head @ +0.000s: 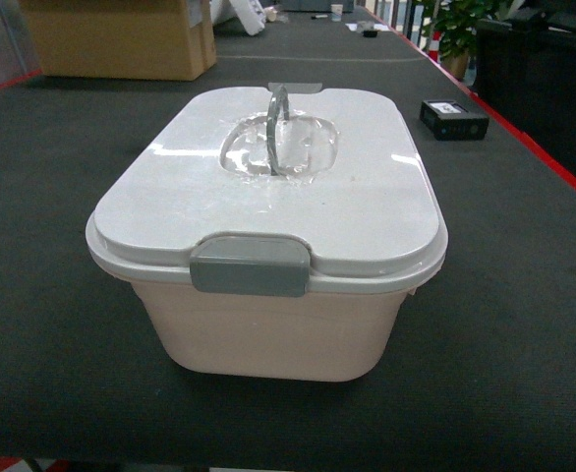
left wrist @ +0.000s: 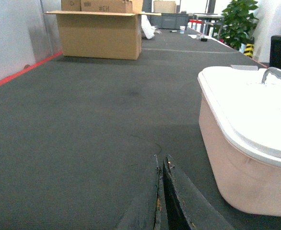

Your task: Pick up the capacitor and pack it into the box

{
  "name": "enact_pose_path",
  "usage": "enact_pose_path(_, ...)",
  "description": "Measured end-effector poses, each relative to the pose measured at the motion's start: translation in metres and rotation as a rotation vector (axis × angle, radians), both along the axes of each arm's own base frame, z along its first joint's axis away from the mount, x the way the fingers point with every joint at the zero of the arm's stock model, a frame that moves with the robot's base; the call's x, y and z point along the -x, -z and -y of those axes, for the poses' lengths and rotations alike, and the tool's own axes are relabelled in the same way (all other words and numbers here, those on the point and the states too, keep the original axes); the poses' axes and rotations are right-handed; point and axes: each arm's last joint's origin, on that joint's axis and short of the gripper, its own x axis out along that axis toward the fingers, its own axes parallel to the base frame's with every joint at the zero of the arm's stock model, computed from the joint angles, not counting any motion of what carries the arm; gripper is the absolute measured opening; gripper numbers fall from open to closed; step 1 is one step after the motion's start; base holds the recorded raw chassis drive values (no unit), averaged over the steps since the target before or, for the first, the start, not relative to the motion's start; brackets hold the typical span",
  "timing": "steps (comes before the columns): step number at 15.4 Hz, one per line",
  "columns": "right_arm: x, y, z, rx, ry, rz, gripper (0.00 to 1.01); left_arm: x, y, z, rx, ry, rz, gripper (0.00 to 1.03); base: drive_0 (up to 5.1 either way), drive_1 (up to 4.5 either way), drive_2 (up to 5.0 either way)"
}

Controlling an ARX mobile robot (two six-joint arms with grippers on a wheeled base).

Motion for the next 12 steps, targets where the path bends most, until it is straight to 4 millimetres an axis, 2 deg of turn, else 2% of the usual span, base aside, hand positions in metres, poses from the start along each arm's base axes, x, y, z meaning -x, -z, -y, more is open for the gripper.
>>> enact_pose_path(2,0.0,0.0,0.0,0.0,0.0,0.0,0.98,0.0089,0.0066,0.0,0.0,0.002,-0.053,0.02,0.0,0.0,0.0)
enact_pose_path(3,0.0,0.0,0.0,0.0,0.0,0.0,0.98,0.0113,0.0009,0.0,-0.001,0.002,0.012,0.02,0.0,0.0,0.0)
enact_pose_path(5,0.0,0.0,0.0,0.0,0.0,0.0,0.98,0.0112,0.0034,-0.0001,0.0,-0.001,-0.013,0.02,0.0,0.0,0.0)
enact_pose_path(6,0.0,0.0001,0.0,0.0,0.0,-0.001,0.98,0.0112,0.0027,0.0,0.0,-0.001,-0.005,0.11,0.0,0.0,0.0)
enact_pose_path(12,0.0,0.0,0.0,0.0,0.0,0.0,0.98,0.0112,0.003,0.0,0.0,0.0,-0.008,0.85,0.0,0.0,0.0)
